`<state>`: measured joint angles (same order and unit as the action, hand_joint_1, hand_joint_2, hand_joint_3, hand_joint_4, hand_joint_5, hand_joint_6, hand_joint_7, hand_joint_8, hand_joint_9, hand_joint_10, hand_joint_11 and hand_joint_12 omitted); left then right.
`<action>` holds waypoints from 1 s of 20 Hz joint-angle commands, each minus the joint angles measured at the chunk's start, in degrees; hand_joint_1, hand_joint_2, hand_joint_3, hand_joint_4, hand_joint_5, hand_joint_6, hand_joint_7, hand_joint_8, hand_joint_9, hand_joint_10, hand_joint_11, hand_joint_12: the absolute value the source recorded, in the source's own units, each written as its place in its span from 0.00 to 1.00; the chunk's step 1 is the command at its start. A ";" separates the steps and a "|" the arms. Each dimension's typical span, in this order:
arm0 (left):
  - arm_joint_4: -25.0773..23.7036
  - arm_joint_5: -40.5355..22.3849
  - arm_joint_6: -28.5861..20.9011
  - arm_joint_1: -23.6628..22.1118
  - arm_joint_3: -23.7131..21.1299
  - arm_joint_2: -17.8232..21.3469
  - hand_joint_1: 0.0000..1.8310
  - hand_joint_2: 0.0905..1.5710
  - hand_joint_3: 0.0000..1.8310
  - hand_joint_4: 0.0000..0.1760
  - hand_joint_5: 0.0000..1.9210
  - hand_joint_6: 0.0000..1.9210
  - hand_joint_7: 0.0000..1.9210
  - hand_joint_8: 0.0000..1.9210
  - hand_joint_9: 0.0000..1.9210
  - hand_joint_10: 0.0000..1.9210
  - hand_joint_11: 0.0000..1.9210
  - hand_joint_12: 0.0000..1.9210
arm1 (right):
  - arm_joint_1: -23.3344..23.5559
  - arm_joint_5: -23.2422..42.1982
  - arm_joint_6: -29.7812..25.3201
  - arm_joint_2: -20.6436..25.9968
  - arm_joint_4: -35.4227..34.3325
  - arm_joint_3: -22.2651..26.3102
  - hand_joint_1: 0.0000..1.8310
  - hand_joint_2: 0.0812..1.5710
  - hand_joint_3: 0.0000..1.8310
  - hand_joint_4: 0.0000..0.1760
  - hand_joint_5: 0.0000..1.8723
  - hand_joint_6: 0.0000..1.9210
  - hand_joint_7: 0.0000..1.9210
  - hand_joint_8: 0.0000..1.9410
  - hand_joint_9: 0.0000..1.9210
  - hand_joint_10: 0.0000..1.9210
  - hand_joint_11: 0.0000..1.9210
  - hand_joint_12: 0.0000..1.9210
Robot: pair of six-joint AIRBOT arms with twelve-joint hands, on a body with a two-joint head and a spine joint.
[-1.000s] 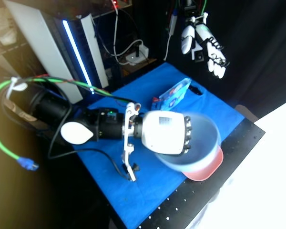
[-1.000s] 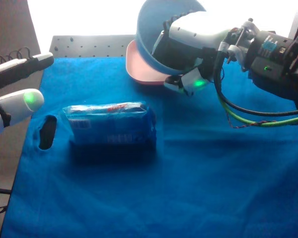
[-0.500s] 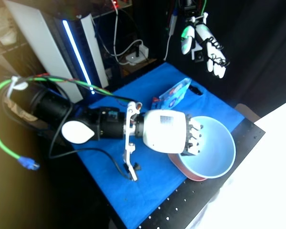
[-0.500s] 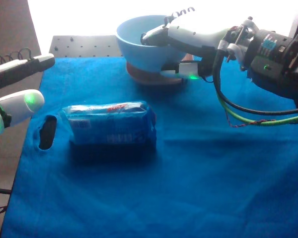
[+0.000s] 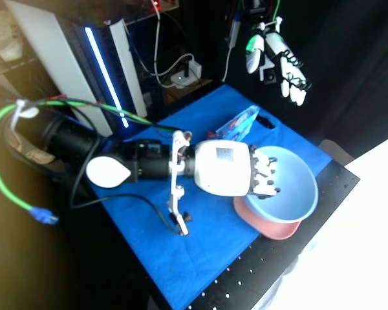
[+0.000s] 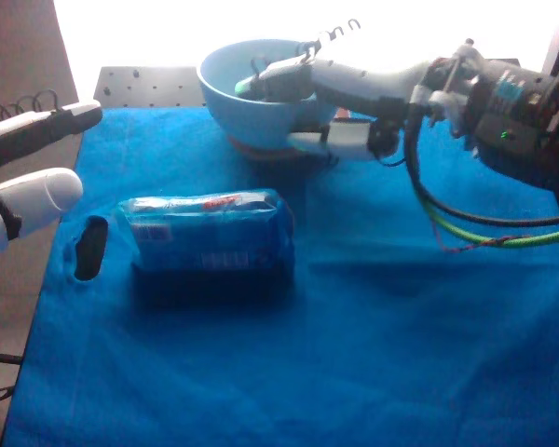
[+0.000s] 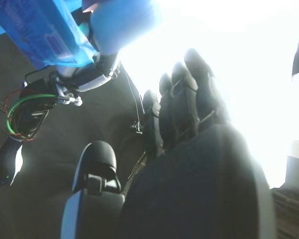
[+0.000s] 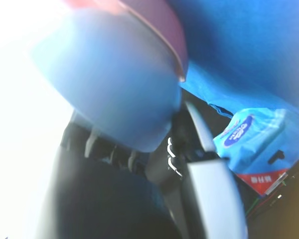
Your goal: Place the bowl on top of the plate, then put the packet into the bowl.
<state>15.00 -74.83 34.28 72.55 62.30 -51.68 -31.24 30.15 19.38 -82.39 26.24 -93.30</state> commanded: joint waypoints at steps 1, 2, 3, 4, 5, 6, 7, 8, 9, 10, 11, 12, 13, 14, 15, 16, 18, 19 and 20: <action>0.68 -7.72 -0.52 -0.46 -0.03 -0.27 0.05 0.81 0.00 0.40 0.15 0.00 0.14 0.00 0.12 0.00 0.00 0.34 | 1.05 6.25 -0.08 0.80 -1.72 0.39 0.46 0.86 0.00 0.09 0.17 0.00 0.23 0.00 0.31 0.00 0.19 0.44; 0.71 -7.72 -0.52 -0.44 -0.03 -0.27 0.07 0.80 0.00 0.41 0.15 0.00 0.14 0.00 0.12 0.00 0.00 0.33 | 1.05 6.37 -0.08 1.22 -1.70 0.58 0.41 0.86 0.00 0.18 0.13 0.00 0.17 0.00 0.22 0.00 0.07 0.44; 0.72 -7.72 -0.52 -0.44 -0.03 -0.26 0.07 0.80 0.00 0.41 0.15 0.00 0.14 0.00 0.12 0.00 0.00 0.33 | 1.04 6.40 -0.08 1.51 -1.67 0.62 0.41 0.86 0.00 0.18 0.13 0.00 0.17 0.00 0.22 0.00 0.07 0.44; 0.72 -7.71 -0.52 -0.44 -0.02 -0.26 0.07 0.80 0.00 0.39 0.15 0.00 0.15 0.00 0.12 0.00 0.00 0.35 | 1.04 6.41 -0.08 1.77 -1.67 0.62 0.38 0.85 0.00 0.10 0.12 0.00 0.14 0.00 0.18 0.00 0.03 0.45; 0.72 -7.71 -0.52 -0.44 -0.02 -0.27 0.08 0.80 0.00 0.38 0.16 0.00 0.15 0.00 0.13 0.00 0.00 0.35 | 1.04 6.41 -0.08 2.11 -1.67 0.63 0.38 0.85 0.00 0.12 0.12 0.00 0.13 0.00 0.17 0.00 0.02 0.45; 0.72 -7.72 -0.52 -0.43 -0.02 -0.27 0.07 0.79 0.00 0.39 0.15 0.00 0.15 0.00 0.13 0.00 0.00 0.35 | 1.04 6.42 -0.08 2.34 -1.67 0.63 0.38 0.85 0.00 0.14 0.11 0.00 0.12 0.00 0.17 0.00 0.01 0.45; 0.72 -7.74 -0.52 -0.42 -0.02 -0.28 0.07 0.79 0.00 0.40 0.15 0.00 0.14 0.00 0.12 0.00 0.00 0.32 | 1.04 6.43 -0.08 2.59 -1.68 0.65 0.38 0.85 0.00 0.14 0.11 0.00 0.12 0.00 0.17 0.00 0.02 0.45; 0.72 -7.75 -0.52 -0.40 -0.03 -0.28 0.07 0.79 0.00 0.40 0.15 0.00 0.15 0.00 0.12 0.00 0.00 0.33 | 1.04 6.47 -0.08 2.84 -1.71 0.71 0.40 0.85 0.00 0.02 0.12 0.00 0.13 0.00 0.17 0.00 0.04 0.42; 0.73 -7.76 -0.52 -0.38 -0.03 -0.28 0.07 0.79 0.00 0.42 0.15 0.00 0.15 0.00 0.12 0.00 0.00 0.32 | 1.03 6.63 -0.08 3.13 -1.75 0.83 0.40 0.85 0.00 0.03 0.12 0.00 0.13 0.00 0.17 0.00 0.05 0.40; 0.78 -7.76 -0.52 -0.32 -0.03 -0.29 0.07 0.79 0.00 0.38 0.15 0.00 0.14 0.00 0.12 0.00 0.00 0.33 | 1.03 7.45 -0.08 3.69 -2.15 1.08 0.34 0.86 0.00 0.14 0.11 0.00 0.12 0.00 0.16 0.00 0.03 0.38; 0.83 -7.74 -0.52 -0.27 -0.03 -0.29 0.07 0.79 0.00 0.38 0.15 0.00 0.14 0.00 0.12 0.00 0.00 0.34 | 1.01 8.54 -0.09 4.38 -2.59 1.53 0.28 0.86 0.00 0.16 0.10 0.00 0.11 0.00 0.15 0.00 0.02 0.38; 0.89 -7.73 -0.52 -0.23 -0.03 -0.29 0.09 0.78 0.00 0.42 0.15 0.00 0.14 0.00 0.12 0.00 0.00 0.33 | 1.00 9.79 -0.09 5.20 -3.07 2.12 0.24 0.86 0.00 0.26 0.08 0.00 0.10 0.00 0.12 0.00 0.00 0.34; 0.90 -7.71 -0.51 -0.22 -0.01 -0.29 0.13 0.77 0.00 0.36 0.15 0.00 0.14 0.00 0.12 0.00 0.00 0.33 | 1.00 11.10 -0.08 5.72 -3.20 2.41 0.22 0.84 0.00 0.44 0.06 0.00 0.08 0.00 0.10 0.00 0.00 0.30; 0.89 -7.50 -0.50 -0.22 0.05 -0.29 0.13 0.77 0.00 0.36 0.15 0.00 0.14 0.00 0.12 0.00 0.00 0.33 | 1.00 11.90 -0.08 6.24 -3.38 2.72 0.22 0.84 0.00 0.44 0.06 0.00 0.08 0.00 0.10 0.00 0.00 0.30; 0.73 -6.82 -0.48 -0.24 0.23 -0.30 0.23 0.72 0.00 0.45 0.13 0.00 0.12 0.00 0.09 0.00 0.00 0.18 | 1.00 13.18 -0.08 6.95 -3.87 3.11 0.19 0.78 0.00 0.88 0.02 0.00 0.05 0.00 0.05 0.00 0.00 0.20; 0.06 -5.81 -0.48 -0.67 0.66 -0.44 0.37 0.61 0.00 0.65 0.09 0.00 0.07 0.00 0.05 0.00 0.03 0.05 | 1.00 15.00 -0.08 7.89 -4.55 3.80 0.17 0.68 0.00 1.00 0.00 0.00 0.00 0.00 0.00 0.00 0.00 0.03; -2.96 -2.90 -0.46 -3.21 1.48 -0.44 0.46 0.55 0.00 0.71 0.06 0.00 0.02 0.00 0.01 0.00 0.01 0.01 | 0.87 17.72 -0.07 10.11 -6.78 6.07 0.18 0.66 0.00 1.00 0.00 0.00 0.00 0.00 0.00 0.00 0.00 0.00; -5.56 0.02 -0.46 -5.68 2.15 -0.45 0.46 0.52 0.00 0.60 0.05 0.00 0.01 0.00 0.00 0.00 0.00 0.00 | 0.64 18.95 0.37 11.58 -7.58 7.48 0.17 0.66 0.00 1.00 0.00 0.00 0.00 0.00 0.00 0.00 0.00 0.00; -7.38 2.31 -0.46 -7.24 2.69 -0.53 0.47 0.49 0.00 0.51 0.05 0.00 0.02 0.00 0.01 0.00 0.01 0.00 | -0.23 21.47 1.20 12.16 -9.06 7.75 0.18 0.66 0.00 1.00 0.00 0.00 0.00 0.00 0.00 0.00 0.00 0.00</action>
<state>6.37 -67.00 34.26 64.97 65.06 -52.05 -32.16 44.49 20.67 -70.32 19.59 -85.32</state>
